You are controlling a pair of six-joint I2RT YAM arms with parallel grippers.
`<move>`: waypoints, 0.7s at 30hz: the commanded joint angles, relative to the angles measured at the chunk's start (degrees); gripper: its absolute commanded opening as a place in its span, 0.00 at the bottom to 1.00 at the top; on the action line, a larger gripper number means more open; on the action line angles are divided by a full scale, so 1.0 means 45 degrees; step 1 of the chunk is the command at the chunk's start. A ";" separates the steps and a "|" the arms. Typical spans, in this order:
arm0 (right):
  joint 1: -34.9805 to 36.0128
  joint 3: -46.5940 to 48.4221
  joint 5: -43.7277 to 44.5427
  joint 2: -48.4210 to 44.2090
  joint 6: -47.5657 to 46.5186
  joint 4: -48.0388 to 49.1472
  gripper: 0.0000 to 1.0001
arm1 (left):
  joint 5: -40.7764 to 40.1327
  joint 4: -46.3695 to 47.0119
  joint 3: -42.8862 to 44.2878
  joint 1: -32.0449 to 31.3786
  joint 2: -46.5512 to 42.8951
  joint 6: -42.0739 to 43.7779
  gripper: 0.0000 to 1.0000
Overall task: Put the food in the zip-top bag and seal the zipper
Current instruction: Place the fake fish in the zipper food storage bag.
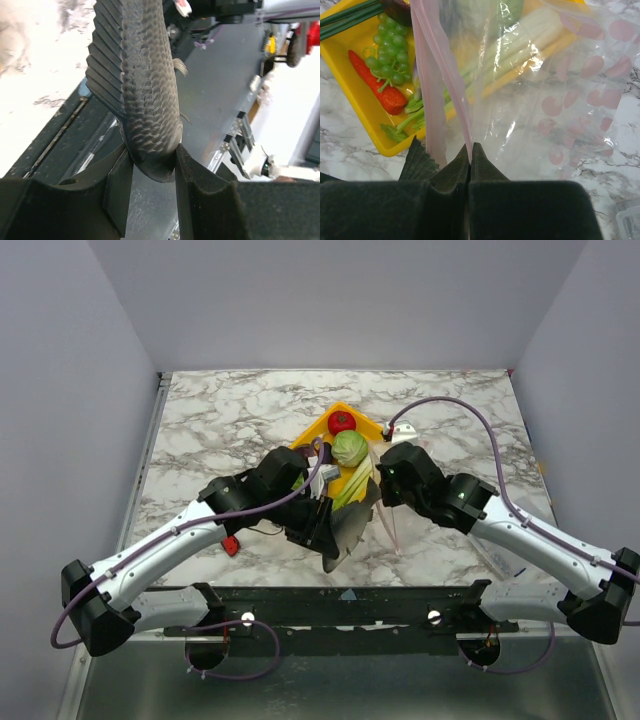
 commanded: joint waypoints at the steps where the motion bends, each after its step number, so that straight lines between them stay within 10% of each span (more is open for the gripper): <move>1: -0.0029 0.0497 -0.0081 0.0280 -0.0037 -0.0393 0.01 | -0.2229 -0.1503 0.1157 -0.0286 0.0308 0.0489 0.00; 21: -0.0024 0.1348 -0.0007 0.0719 0.0672 -0.0039 0.01 | -0.3288 -0.1855 0.2388 -0.1207 0.1206 0.0037 0.00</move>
